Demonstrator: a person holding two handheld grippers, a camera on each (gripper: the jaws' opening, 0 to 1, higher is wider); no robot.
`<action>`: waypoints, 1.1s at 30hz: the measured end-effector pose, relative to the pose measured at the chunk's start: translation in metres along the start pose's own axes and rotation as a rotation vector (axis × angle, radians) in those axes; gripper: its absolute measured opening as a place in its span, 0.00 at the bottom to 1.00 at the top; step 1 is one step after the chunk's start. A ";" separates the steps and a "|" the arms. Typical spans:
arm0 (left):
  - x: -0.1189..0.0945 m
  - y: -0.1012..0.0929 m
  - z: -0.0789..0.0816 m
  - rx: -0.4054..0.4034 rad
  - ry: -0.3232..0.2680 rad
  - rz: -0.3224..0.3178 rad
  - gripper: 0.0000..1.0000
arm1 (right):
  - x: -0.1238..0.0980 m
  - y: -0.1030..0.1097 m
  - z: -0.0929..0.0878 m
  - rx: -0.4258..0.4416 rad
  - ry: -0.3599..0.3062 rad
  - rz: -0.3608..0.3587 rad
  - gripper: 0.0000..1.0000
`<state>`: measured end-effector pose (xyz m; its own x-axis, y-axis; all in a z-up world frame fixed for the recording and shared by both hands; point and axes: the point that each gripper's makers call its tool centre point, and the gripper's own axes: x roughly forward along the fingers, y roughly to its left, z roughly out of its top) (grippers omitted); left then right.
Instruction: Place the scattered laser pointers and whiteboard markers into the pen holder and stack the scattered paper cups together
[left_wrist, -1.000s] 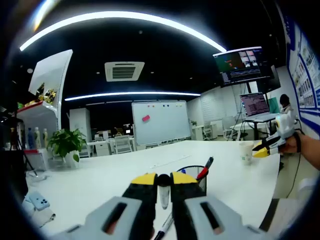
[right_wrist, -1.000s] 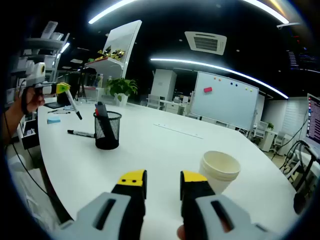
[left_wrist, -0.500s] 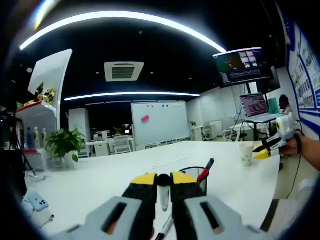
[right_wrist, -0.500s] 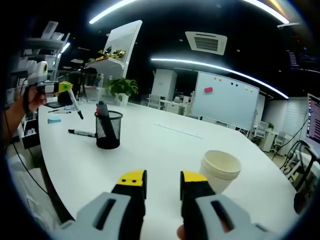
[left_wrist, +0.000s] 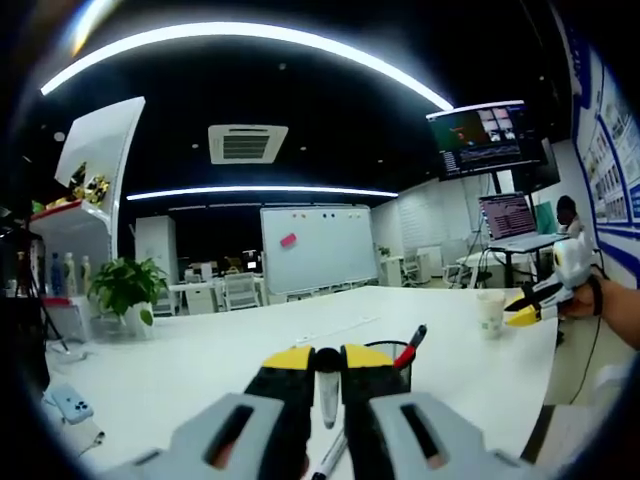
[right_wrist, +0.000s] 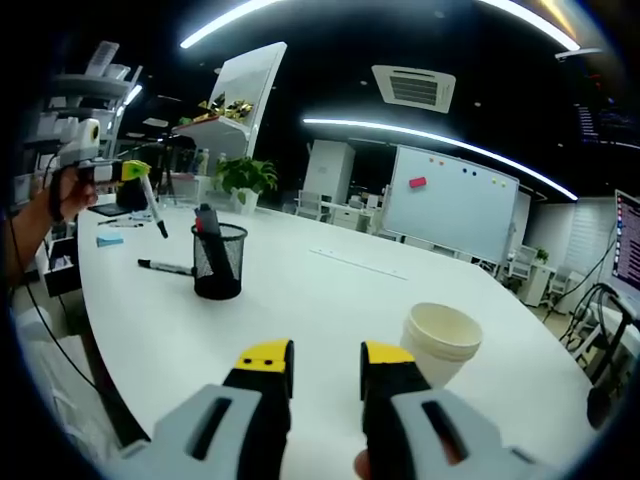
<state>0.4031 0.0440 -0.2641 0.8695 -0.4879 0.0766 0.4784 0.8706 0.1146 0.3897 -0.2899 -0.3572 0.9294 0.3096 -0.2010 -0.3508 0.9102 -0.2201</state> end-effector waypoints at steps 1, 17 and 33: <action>0.001 -0.001 0.001 0.001 0.000 -0.003 0.11 | 0.000 0.000 0.000 0.001 -0.001 -0.001 0.27; 0.015 -0.010 0.012 0.005 -0.008 -0.061 0.11 | 0.000 0.008 0.003 0.000 -0.012 0.012 0.27; 0.023 -0.010 0.023 0.005 -0.034 -0.074 0.11 | 0.003 0.012 0.002 -0.021 0.007 0.028 0.27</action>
<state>0.4154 0.0227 -0.2408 0.8270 -0.5531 0.1011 0.5408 0.8316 0.1260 0.3891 -0.2778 -0.3586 0.9184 0.3330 -0.2137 -0.3791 0.8953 -0.2340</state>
